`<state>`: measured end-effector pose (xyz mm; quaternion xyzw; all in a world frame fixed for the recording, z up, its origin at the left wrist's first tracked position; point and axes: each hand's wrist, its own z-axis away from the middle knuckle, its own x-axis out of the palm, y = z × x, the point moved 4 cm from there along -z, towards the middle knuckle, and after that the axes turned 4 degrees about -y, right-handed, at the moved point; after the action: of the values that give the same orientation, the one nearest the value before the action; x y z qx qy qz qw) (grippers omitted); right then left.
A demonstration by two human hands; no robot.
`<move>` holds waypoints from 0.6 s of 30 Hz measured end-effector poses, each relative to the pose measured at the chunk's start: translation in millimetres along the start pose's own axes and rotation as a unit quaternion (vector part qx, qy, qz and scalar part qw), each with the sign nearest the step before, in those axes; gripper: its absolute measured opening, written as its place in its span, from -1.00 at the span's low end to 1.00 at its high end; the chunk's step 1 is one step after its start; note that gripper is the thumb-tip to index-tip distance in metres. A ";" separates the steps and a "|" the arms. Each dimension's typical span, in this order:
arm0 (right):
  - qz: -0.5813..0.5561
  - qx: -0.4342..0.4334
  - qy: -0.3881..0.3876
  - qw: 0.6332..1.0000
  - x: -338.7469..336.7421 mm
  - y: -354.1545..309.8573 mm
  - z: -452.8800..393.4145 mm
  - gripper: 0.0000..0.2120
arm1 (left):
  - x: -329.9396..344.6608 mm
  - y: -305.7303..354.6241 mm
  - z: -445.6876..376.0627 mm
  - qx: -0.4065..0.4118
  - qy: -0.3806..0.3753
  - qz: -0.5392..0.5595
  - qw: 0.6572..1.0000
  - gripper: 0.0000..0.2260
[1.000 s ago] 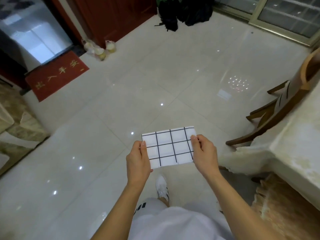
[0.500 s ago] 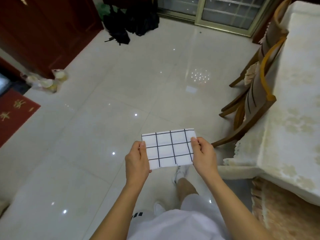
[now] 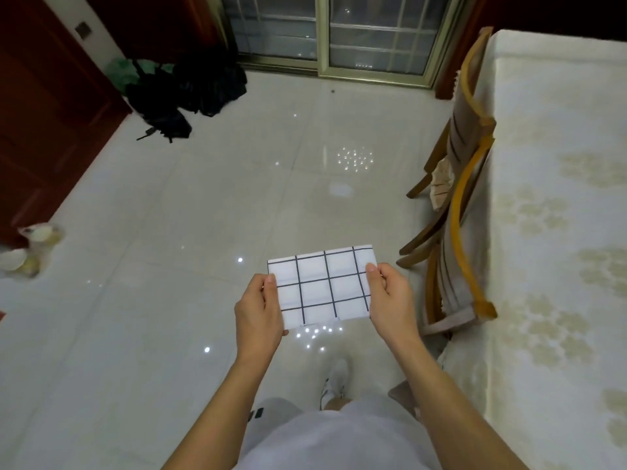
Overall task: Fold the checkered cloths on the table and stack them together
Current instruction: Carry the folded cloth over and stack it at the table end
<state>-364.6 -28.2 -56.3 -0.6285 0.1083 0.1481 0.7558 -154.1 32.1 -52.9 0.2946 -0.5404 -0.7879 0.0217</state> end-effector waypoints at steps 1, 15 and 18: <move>-0.001 0.004 0.006 1.000 -5.6 -2.3 -13.7 -0.61 | 8.5 8.6 -12.1 0.001 -0.002 0.003 1.000 -0.74; 0.003 0.057 0.082 0.995 -42.0 0.1 -181.2 -0.61 | 112.6 84.6 -181.8 0.035 -0.081 -0.037 0.995 -0.73; 0.006 0.074 0.099 0.992 -41.2 -2.0 -232.1 -0.63 | 133.4 101.1 -235.0 0.037 -0.105 -0.037 0.993 -0.71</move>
<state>-397.1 -260.1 -83.3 -0.5817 0.1967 0.0814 0.7851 -178.3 -254.0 -81.4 0.2302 -0.5571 -0.7943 -0.0754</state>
